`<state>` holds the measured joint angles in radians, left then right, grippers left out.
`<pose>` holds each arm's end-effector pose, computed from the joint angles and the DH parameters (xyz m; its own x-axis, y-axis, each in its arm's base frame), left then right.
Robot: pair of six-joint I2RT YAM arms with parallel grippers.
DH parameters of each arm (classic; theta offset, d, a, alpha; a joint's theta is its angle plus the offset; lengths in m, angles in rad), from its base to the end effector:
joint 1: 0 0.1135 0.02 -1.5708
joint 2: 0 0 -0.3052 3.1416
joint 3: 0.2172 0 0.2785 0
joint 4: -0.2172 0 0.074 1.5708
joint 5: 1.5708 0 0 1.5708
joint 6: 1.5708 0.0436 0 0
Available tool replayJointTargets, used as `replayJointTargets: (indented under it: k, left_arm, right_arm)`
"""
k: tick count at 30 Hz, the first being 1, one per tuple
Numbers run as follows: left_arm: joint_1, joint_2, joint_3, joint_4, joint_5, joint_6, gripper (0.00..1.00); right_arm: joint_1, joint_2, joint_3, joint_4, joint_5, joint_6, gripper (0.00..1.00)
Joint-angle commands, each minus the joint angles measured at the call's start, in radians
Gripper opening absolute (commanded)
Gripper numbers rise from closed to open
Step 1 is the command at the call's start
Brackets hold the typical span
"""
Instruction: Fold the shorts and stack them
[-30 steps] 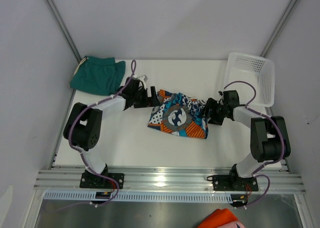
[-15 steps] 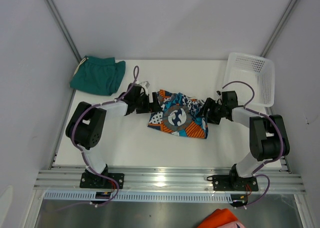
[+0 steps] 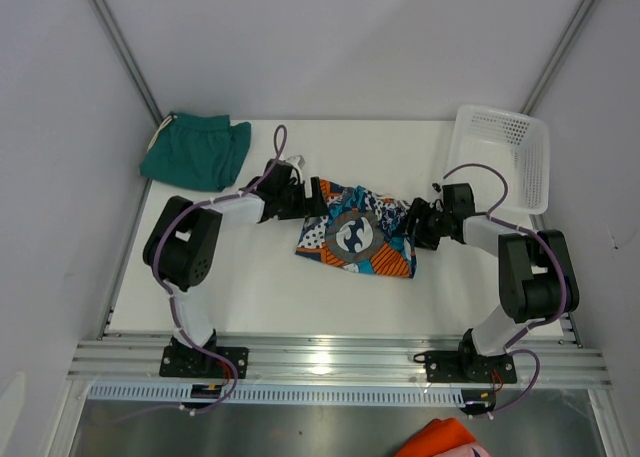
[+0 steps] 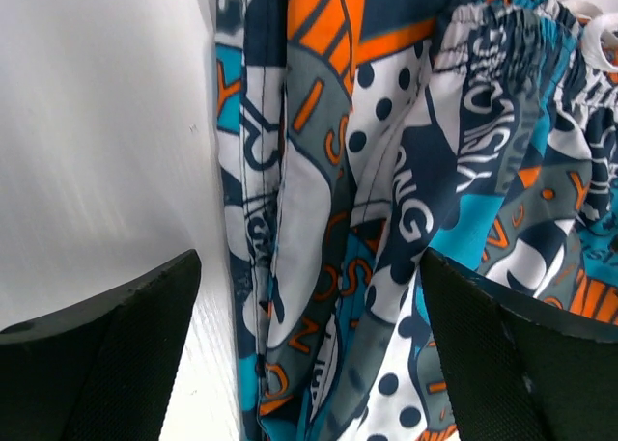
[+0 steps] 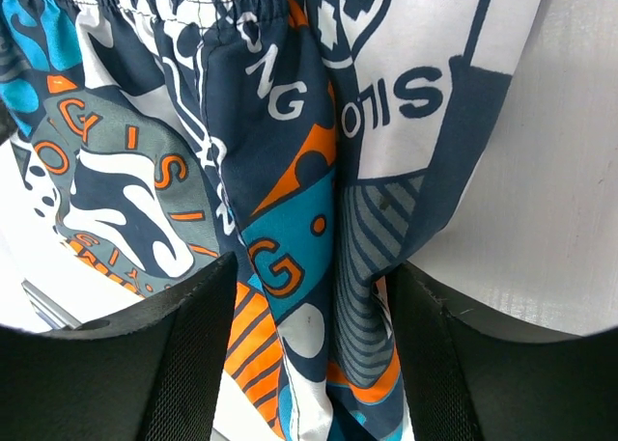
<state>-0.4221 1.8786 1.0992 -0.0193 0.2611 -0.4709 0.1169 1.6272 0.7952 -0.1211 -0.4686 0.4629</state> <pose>0.3868 -0.1861 0.1727 -0.8365 -0.1048 -0.5378 0.2026 0.8528 -0.4813 0.3255 0.0581 0.1655 -0.8869 0.2970 -0.3538 0.0360 0.8080 0.5881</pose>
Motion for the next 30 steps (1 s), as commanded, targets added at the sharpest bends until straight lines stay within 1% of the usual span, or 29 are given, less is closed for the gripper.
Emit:
replayJointTargets:
  k: [1, 3, 8, 14, 18, 19, 21, 22, 23, 24, 25, 26, 27, 28, 30]
  left_arm:
    - [-0.010, 0.036, 0.042, -0.070, -0.077, -0.006, 0.95]
    - [-0.010, 0.040, 0.041, -0.070, -0.074, -0.002, 0.92]
    - [-0.029, 0.047, 0.030, -0.050, -0.043, 0.006, 0.78]
    - [-0.064, 0.079, 0.065, -0.074, -0.056, 0.008, 0.70]
    - [-0.070, 0.096, 0.083, -0.094, -0.080, 0.003, 0.63]
    - [-0.070, 0.097, 0.083, -0.093, -0.088, 0.002, 0.58]
    - [-0.070, 0.100, 0.093, -0.099, -0.103, -0.003, 0.52]
    - [-0.070, 0.102, 0.096, -0.109, -0.124, -0.008, 0.46]
    - [-0.070, 0.105, 0.097, -0.119, -0.137, -0.011, 0.42]
    - [-0.070, 0.103, 0.105, -0.122, -0.147, -0.014, 0.39]
    - [-0.070, 0.103, 0.110, -0.126, -0.158, -0.014, 0.28]
    - [-0.070, 0.102, 0.117, -0.137, -0.180, -0.012, 0.22]
    - [-0.070, 0.097, 0.138, -0.154, -0.197, -0.011, 0.07]
    - [-0.070, 0.094, 0.148, -0.166, -0.210, -0.003, 0.00]
    - [-0.069, 0.090, 0.203, -0.223, -0.250, 0.011, 0.00]
  right_arm:
    - [0.010, 0.002, -0.019, -0.006, 0.018, 0.000, 0.65]
    - [0.012, 0.000, -0.019, -0.005, 0.019, -0.001, 0.63]
    - [0.015, -0.006, -0.021, 0.009, 0.019, 0.013, 0.60]
    - [0.035, 0.002, -0.016, 0.015, 0.027, 0.016, 0.58]
    - [0.043, 0.000, -0.019, 0.023, 0.028, 0.023, 0.54]
    - [0.047, 0.002, -0.017, 0.023, 0.030, 0.023, 0.53]
    - [0.053, -0.001, -0.017, 0.028, 0.036, 0.028, 0.46]
    - [0.059, 0.000, -0.017, 0.028, 0.044, 0.031, 0.41]
    - [0.064, 0.000, -0.016, 0.034, 0.051, 0.034, 0.29]
    - [0.069, 0.002, -0.014, 0.037, 0.056, 0.040, 0.22]
    - [0.075, 0.002, -0.011, 0.038, 0.065, 0.043, 0.14]
    - [0.088, 0.003, -0.002, 0.043, 0.076, 0.049, 0.00]
    - [0.098, 0.003, 0.005, 0.043, 0.090, 0.063, 0.00]
    - [0.122, 0.005, 0.016, 0.043, 0.116, 0.068, 0.00]
    - [0.154, 0.014, 0.070, 0.041, 0.143, 0.085, 0.00]
